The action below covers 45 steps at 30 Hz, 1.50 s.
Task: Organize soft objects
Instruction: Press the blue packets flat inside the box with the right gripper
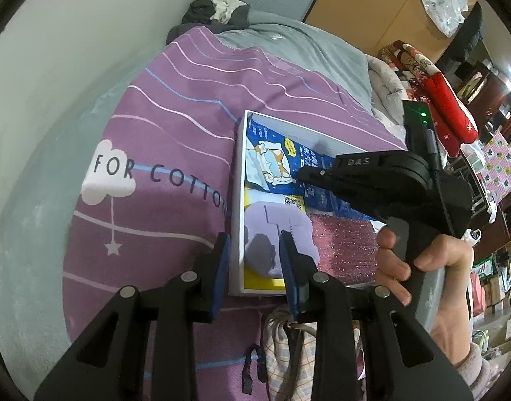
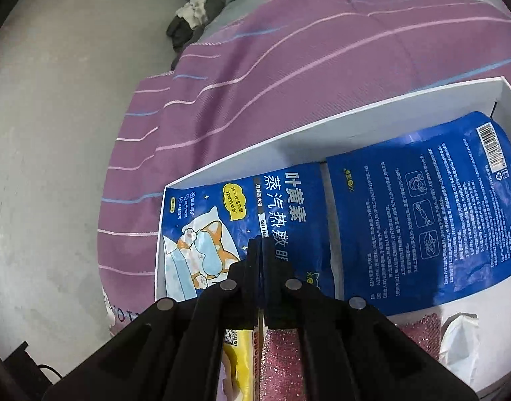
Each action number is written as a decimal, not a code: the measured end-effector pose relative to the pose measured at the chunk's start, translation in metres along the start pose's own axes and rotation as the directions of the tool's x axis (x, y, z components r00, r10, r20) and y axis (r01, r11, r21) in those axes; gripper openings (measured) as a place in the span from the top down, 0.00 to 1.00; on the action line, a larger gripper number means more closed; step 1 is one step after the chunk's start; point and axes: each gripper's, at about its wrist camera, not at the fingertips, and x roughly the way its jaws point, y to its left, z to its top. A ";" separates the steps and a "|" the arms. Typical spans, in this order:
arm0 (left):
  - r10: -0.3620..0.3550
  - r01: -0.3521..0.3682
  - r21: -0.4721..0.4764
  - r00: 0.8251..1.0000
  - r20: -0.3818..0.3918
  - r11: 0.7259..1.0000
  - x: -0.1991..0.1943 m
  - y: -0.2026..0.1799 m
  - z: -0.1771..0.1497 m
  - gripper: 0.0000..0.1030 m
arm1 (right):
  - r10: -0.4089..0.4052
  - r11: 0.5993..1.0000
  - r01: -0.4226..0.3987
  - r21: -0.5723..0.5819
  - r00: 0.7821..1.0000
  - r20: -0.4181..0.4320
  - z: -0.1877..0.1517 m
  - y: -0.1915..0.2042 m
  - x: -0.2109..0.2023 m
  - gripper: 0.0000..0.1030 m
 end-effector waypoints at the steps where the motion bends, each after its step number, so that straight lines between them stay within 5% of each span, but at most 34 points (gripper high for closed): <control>1: -0.002 0.002 -0.001 1.000 0.002 1.000 -0.001 0.001 0.000 0.69 | 0.007 1.000 -0.007 0.007 1.000 -0.003 -0.001 -0.001 -0.003 1.00; 7: -0.016 0.016 -0.022 1.000 0.006 1.000 -0.001 0.006 -0.001 0.69 | 0.051 0.994 -0.059 0.092 0.995 0.084 -0.006 -0.019 -0.051 0.90; 9: -0.011 0.011 -0.015 1.000 0.001 1.000 0.000 0.005 -0.001 0.69 | 0.015 0.992 -0.026 0.123 0.996 0.088 -0.008 -0.027 -0.059 0.74; 17: -0.004 0.004 -0.019 1.000 0.001 1.000 0.000 0.006 0.000 0.69 | -0.155 0.981 0.147 0.129 0.987 0.050 -0.018 -0.051 -0.063 0.73; 19: -0.001 0.001 -0.020 1.000 -0.003 1.000 0.002 0.006 0.000 0.69 | -0.279 0.959 0.277 0.053 0.960 0.035 -0.020 -0.043 -0.065 0.73; 28: 0.004 -0.004 -0.004 1.000 -0.005 1.000 0.002 0.002 -0.001 0.69 | -0.481 0.848 0.461 -0.263 0.877 -0.015 -0.021 0.004 -0.038 0.76; 38: -0.007 0.007 -0.019 1.000 -0.003 1.000 0.000 0.007 -0.001 0.69 | -0.161 0.985 0.159 -0.063 0.987 -0.023 -0.005 -0.012 -0.052 0.81; 41: -0.006 0.005 -0.016 1.000 -0.003 1.000 0.000 0.006 -0.001 0.69 | -0.062 0.998 0.061 -0.011 0.998 -0.034 -0.001 -0.022 -0.052 0.81; 45: -0.005 0.005 -0.022 1.000 -0.002 1.000 -0.001 0.008 -0.001 0.69 | -0.068 0.998 0.069 0.009 0.997 -0.035 -0.001 -0.026 -0.048 0.81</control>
